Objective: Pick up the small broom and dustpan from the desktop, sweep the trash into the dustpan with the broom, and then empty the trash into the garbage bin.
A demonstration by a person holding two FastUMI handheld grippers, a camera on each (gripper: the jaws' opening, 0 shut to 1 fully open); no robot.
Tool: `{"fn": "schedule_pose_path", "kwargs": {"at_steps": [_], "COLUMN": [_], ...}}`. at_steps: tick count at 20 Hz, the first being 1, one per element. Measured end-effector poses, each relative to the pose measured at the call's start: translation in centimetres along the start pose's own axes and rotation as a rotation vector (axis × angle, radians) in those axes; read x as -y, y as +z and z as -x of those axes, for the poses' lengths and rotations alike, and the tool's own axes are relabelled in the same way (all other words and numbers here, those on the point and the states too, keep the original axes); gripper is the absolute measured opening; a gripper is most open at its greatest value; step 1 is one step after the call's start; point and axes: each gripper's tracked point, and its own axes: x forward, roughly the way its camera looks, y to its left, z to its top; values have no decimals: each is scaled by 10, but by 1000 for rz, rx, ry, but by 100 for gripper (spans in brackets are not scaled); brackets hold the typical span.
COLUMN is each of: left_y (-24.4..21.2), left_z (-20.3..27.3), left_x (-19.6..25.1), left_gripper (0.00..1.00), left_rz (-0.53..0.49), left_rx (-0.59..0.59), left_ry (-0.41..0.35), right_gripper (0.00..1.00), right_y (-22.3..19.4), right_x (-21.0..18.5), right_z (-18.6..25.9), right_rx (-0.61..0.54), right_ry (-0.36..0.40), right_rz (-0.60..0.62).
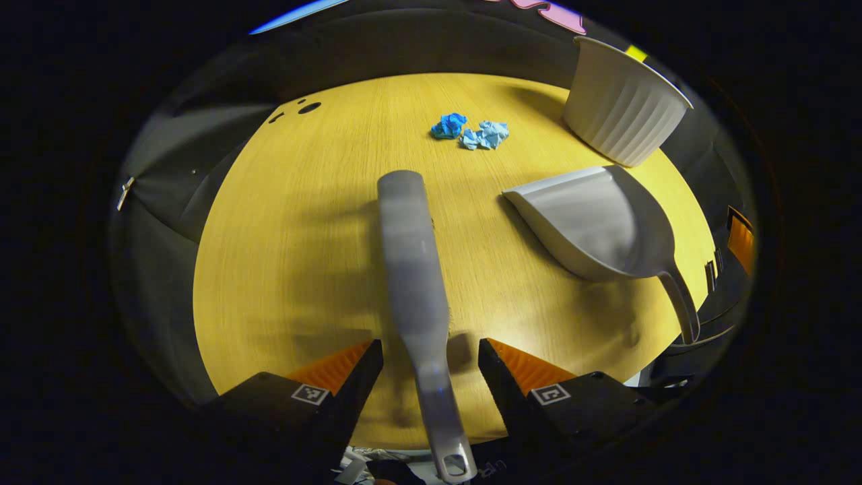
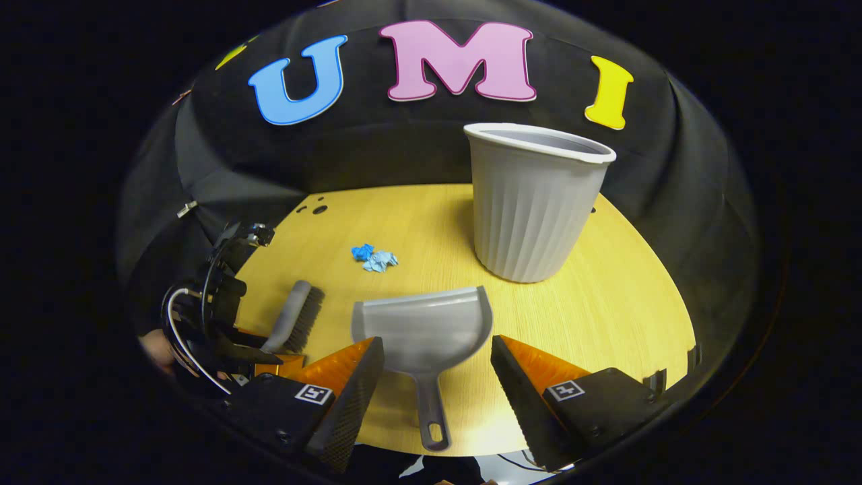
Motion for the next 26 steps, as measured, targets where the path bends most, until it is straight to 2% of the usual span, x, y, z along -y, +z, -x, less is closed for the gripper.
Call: {"fn": "schedule_pose_path", "kwargs": {"at_steps": [1,3,10,11,14,17,21,22,23,26], "left_y": [0,-2,2,2,1,1,8,12,15,27], "left_z": [-3,-8,-12,-13,-13,0,23,30,34,46], "left_x": [0,1,-2,-2,-1,-3,-21,-24,-29,-43], "left_gripper": [92,84,35,31,27,25,28,25,28,22], "left_rz": [-1,13,20,16,9,44,38,40,41,36], "left_rx": [-6,-26,-11,2,33,81,159,175,185,207], "left_ry": [1,-3,-8,-12,-69,-131,-121,-124,-127,-110], "right_gripper": [99,99,99,99,99,99,99,99,99,99], "right_y": [-5,-12,-40,-44,-59,-68,-80,-84,-87,-98], "right_x": [-1,-3,-21,-24,-28,-25,-13,-13,-12,-16], "right_z": [-1,-1,-16,-19,-25,-31,-47,-51,-55,-69], "right_rx": [-21,-49,-163,-181,-243,-290,-341,-359,-380,-427], "right_ry": [0,2,14,14,8,-19,-77,-79,-82,-73], "right_rz": [-5,-17,-60,-65,-72,-59,-28,-32,-34,-32]}}
